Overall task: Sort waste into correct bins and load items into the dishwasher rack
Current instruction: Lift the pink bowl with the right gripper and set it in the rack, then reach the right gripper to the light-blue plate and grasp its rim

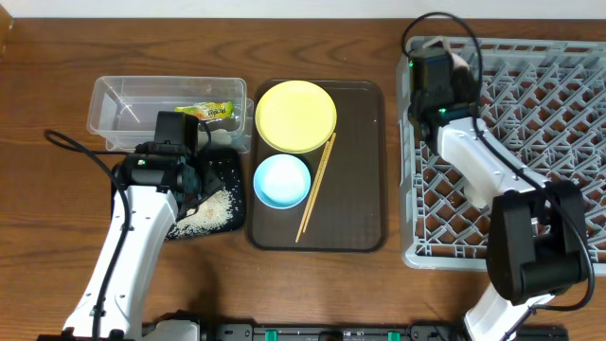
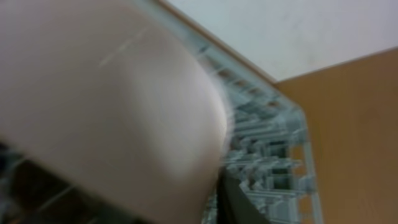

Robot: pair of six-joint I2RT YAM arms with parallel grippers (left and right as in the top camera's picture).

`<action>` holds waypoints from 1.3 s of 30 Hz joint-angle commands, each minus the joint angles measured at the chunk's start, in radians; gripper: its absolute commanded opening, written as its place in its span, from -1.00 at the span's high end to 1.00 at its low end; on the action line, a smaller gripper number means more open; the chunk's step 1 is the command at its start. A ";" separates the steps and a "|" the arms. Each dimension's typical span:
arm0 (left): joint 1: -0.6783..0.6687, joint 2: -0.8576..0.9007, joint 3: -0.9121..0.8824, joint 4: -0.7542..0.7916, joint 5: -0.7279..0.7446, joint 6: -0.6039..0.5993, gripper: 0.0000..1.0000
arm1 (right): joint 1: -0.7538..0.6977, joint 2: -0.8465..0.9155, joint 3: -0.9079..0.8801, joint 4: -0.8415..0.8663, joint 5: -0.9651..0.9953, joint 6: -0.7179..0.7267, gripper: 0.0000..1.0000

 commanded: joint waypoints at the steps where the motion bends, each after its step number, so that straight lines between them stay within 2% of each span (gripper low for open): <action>1: 0.005 -0.005 0.010 -0.006 -0.005 0.003 -0.26 | 0.023 -0.060 -0.016 -0.034 -0.023 0.156 -0.01; 7: 0.005 -0.005 0.010 -0.006 -0.005 0.003 -0.25 | 0.036 -0.164 -0.016 -0.186 -0.177 0.186 -0.36; 11: 0.005 -0.005 0.010 -0.006 -0.005 0.003 -0.25 | 0.056 -0.228 -0.016 -0.266 -0.359 0.186 -0.49; 16: 0.005 -0.005 0.010 -0.006 -0.005 0.003 -0.25 | 0.103 -0.270 -0.016 -0.320 -0.729 0.196 -0.45; 21: 0.005 -0.005 0.010 -0.008 -0.021 0.010 -0.26 | 0.166 -0.256 -0.016 -0.330 -0.989 0.316 -0.43; 25: 0.013 -0.005 0.010 -0.041 -0.082 0.010 -0.26 | 0.226 -0.236 -0.016 -0.330 -1.006 0.394 -0.46; 33: 0.052 -0.005 0.010 -0.067 -0.087 0.010 -0.27 | 0.336 -0.135 -0.016 -0.338 -1.005 0.477 -0.44; 39: 0.051 -0.005 0.010 -0.066 -0.087 0.010 -0.27 | 0.394 -0.032 -0.016 -0.333 -1.005 0.541 -0.25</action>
